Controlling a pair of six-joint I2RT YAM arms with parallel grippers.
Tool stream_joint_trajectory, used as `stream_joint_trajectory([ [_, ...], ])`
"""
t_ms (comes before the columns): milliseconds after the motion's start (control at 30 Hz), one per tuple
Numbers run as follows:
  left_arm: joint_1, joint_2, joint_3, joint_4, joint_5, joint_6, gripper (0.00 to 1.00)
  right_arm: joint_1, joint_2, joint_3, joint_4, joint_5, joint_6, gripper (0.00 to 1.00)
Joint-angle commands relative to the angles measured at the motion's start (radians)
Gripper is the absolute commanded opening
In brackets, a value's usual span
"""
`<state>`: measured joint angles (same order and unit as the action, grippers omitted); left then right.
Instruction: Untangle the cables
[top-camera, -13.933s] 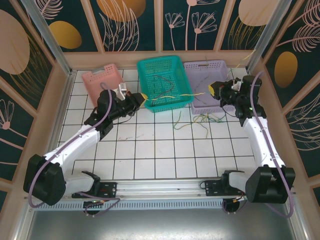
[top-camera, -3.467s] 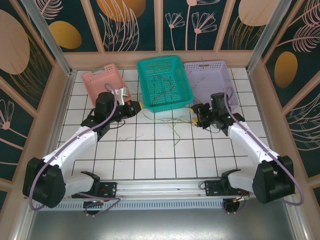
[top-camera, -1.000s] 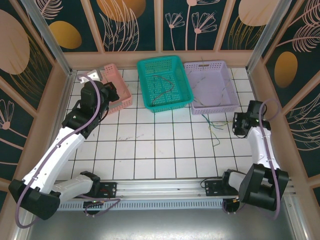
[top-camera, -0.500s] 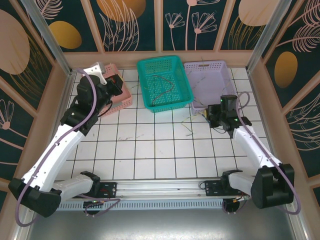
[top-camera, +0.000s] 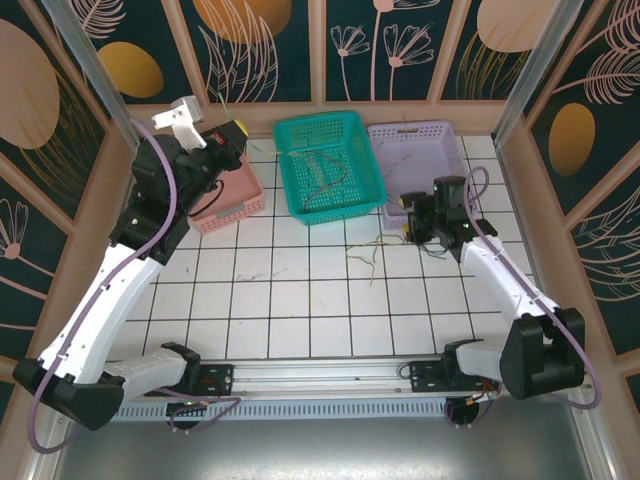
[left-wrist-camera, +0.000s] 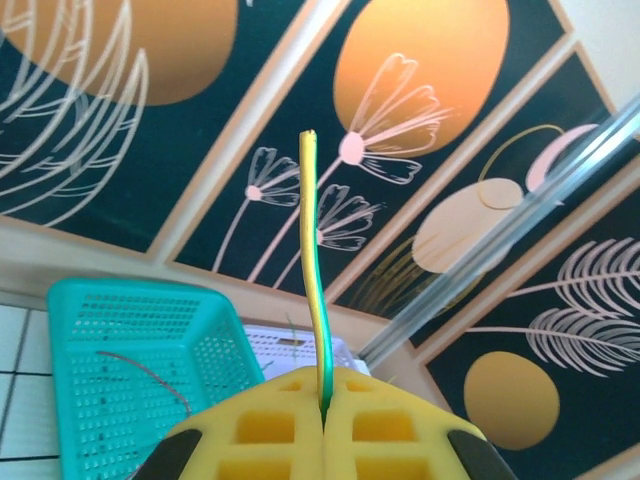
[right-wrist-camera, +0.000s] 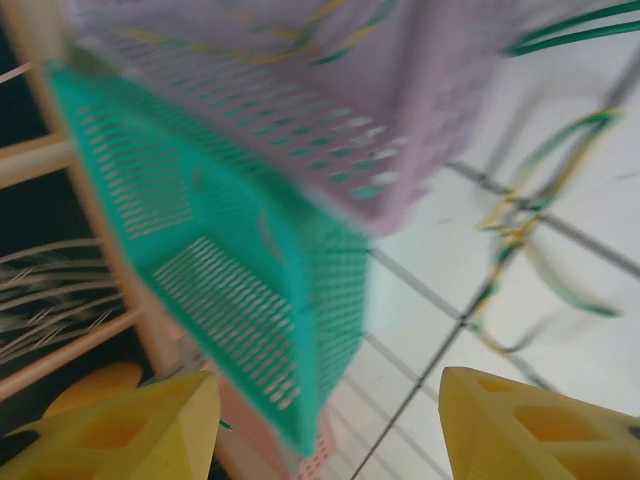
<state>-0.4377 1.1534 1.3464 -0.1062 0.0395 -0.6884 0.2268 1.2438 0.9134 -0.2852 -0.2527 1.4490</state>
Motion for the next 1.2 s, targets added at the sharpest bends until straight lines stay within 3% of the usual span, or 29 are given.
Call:
stream_joint_trajectory([
  [0,0.005,0.024,0.024,0.097,0.106,-0.031,0.0,0.056,-0.013,0.097,0.093,-0.064,-0.017,0.64],
  [133,0.004,0.05,0.024,0.138,0.164,-0.045,0.0,0.153,0.06,0.178,0.274,-0.13,0.101,0.66],
  [400,0.004,0.068,-0.021,0.219,0.194,-0.1,0.0,0.348,0.165,0.324,0.42,-0.028,0.295,0.68],
  [700,0.002,0.056,-0.077,0.26,0.214,-0.149,0.0,0.356,0.261,0.373,0.511,-0.018,0.323,0.66],
  [800,0.003,0.053,-0.085,0.263,0.215,-0.154,0.0,0.358,0.292,0.377,0.538,-0.033,0.362,0.53],
  [967,0.002,0.05,-0.105,0.26,0.208,-0.154,0.0,0.35,0.303,0.409,0.494,-0.026,0.326,0.1],
  [1033,0.003,0.052,-0.102,0.231,0.186,-0.145,0.0,0.337,0.298,0.435,0.416,-0.041,0.267,0.0],
  [1167,0.016,0.108,-0.016,0.099,0.149,-0.112,0.0,0.297,0.295,0.48,0.227,-0.114,0.06,0.0],
])
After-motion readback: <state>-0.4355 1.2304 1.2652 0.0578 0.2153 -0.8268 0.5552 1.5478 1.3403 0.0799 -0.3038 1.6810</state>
